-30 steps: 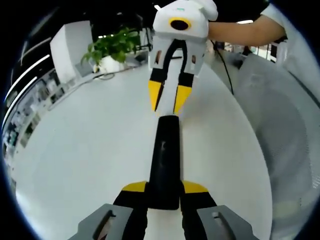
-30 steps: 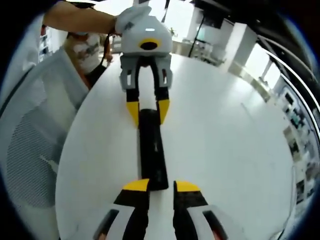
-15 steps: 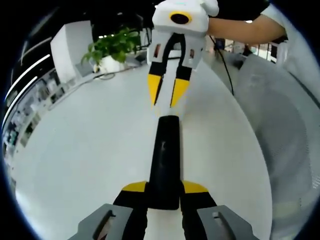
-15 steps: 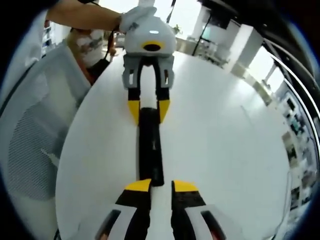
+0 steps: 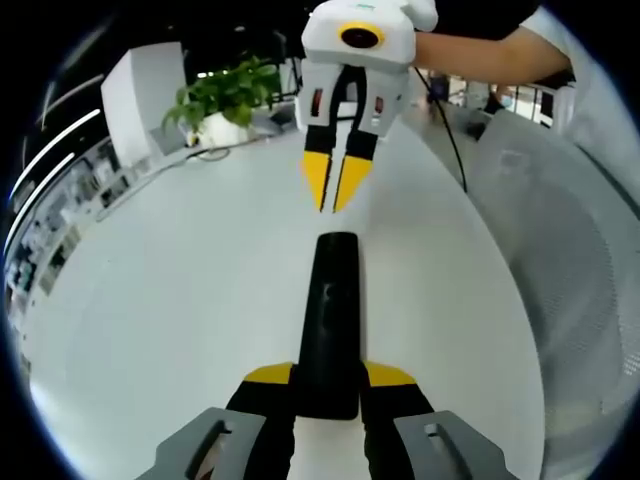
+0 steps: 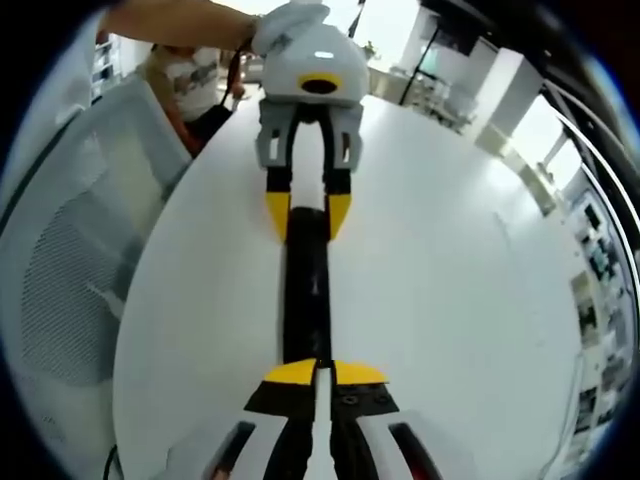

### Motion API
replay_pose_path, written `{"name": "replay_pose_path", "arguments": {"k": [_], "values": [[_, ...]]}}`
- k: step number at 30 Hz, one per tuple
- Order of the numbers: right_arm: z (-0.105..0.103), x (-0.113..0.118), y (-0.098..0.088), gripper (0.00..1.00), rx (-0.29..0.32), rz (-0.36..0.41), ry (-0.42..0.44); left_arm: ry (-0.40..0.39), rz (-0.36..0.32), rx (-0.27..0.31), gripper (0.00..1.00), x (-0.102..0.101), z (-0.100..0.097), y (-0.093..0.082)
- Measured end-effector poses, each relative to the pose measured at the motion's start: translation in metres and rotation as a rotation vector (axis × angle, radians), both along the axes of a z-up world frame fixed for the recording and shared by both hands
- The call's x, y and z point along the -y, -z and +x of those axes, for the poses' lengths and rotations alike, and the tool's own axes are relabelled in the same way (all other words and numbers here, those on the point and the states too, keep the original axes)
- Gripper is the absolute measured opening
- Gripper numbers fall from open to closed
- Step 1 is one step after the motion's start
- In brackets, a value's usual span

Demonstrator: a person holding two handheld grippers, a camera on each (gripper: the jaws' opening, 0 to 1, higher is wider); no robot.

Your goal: Press the specified remote control buttons in sequence, fully releasing each button before pressing the next.

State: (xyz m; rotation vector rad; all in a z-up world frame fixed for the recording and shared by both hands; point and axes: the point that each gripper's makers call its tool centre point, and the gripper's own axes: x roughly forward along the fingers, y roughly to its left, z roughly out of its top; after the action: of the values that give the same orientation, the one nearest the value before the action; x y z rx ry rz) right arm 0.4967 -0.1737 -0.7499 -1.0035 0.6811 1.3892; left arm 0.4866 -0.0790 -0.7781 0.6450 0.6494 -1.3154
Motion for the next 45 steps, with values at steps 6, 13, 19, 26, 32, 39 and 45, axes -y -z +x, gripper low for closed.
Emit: {"name": "replay_pose_path", "arguments": {"k": [6, 13, 19, 26, 32, 39, 45], "values": [[0.002, -0.004, -0.001, 0.00, 0.000, -0.006, -0.014, -0.004, -0.007, 0.000, 0.24, -0.001, 0.001, 0.000], [0.002, -0.006, -0.002, 0.00, -0.002, -0.028, -0.037, -0.002, -0.006, -0.001, 0.24, -0.001, 0.001, 0.000], [-0.001, -0.003, 0.006, 0.00, -0.026, -0.089, -0.061, -0.002, -0.007, 0.000, 0.24, -0.001, 0.001, -0.001], [-0.004, -0.006, 0.012, 0.00, -0.053, -0.123, -0.073, 0.000, -0.010, -0.001, 0.24, -0.001, 0.001, -0.001], [-0.006, -0.003, 0.017, 0.00, -0.068, -0.153, -0.082, -0.002, -0.016, -0.002, 0.24, -0.001, 0.001, -0.001], [-0.009, -0.004, 0.019, 0.00, -0.078, -0.157, -0.091, 0.001, -0.016, -0.002, 0.24, -0.001, 0.001, -0.001], [-0.010, -0.005, 0.020, 0.00, -0.084, -0.162, -0.095, -0.001, -0.018, -0.001, 0.24, 0.000, 0.001, -0.001]]}}
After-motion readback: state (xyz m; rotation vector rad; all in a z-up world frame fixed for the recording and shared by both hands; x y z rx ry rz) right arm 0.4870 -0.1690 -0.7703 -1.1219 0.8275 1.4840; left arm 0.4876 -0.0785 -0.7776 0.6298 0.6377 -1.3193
